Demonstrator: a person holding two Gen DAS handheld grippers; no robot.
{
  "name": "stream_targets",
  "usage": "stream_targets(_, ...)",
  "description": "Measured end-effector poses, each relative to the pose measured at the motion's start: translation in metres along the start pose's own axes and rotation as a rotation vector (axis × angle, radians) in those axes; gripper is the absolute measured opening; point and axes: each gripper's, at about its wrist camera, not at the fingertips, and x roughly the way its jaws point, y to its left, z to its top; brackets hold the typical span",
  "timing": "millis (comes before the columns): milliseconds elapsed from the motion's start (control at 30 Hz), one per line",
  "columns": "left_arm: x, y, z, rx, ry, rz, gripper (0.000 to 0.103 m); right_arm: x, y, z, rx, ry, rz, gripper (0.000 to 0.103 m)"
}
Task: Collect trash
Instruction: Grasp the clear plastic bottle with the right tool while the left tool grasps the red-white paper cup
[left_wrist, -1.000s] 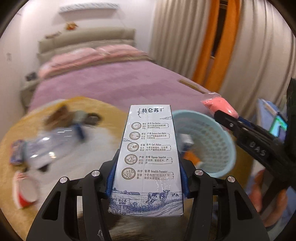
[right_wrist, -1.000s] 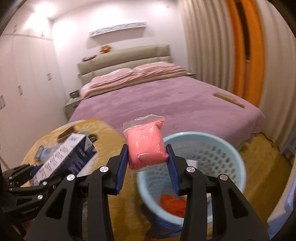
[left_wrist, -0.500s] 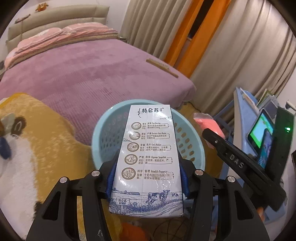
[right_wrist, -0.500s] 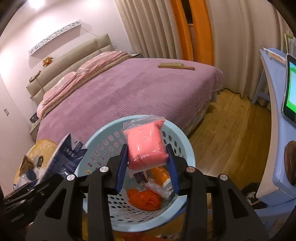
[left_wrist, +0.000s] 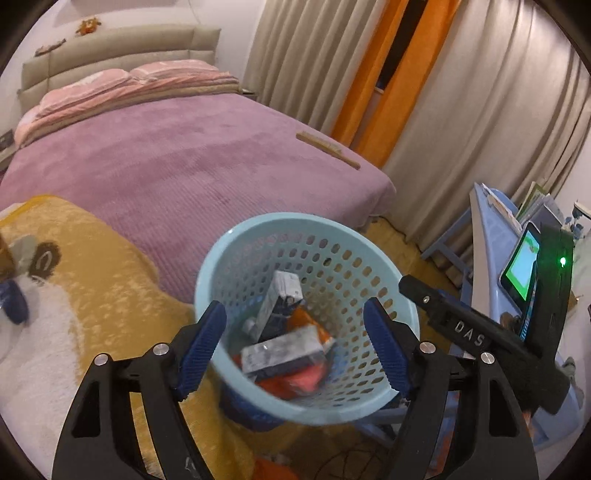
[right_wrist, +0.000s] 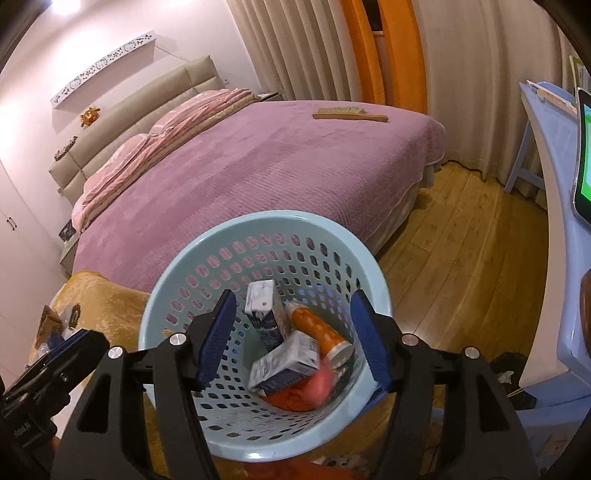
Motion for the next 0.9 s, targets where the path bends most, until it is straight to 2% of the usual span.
stream_targets(233, -0.040, 0.018, -0.015, -0.022, -0.062, 0.033, 0.075, -0.030, 0.036, -0.005, -0.085, -0.056, 0.045, 0.061)
stream_targets(500, -0.112, 0.057, -0.035, -0.076, -0.167, 0.134, 0.075, -0.054, 0.095, -0.021, -0.200, -0.085, 0.148, 0.061)
stream_targets(667, -0.156, 0.091, -0.051, -0.136, -0.225, 0.249, 0.075, -0.058, 0.148, -0.040, -0.301, -0.072, 0.237, 0.061)
stream_targets(900, -0.202, 0.154, -0.082, -0.224, -0.233, 0.493, 0.075, -0.046, 0.223, -0.064, -0.450, -0.034, 0.346, 0.061)
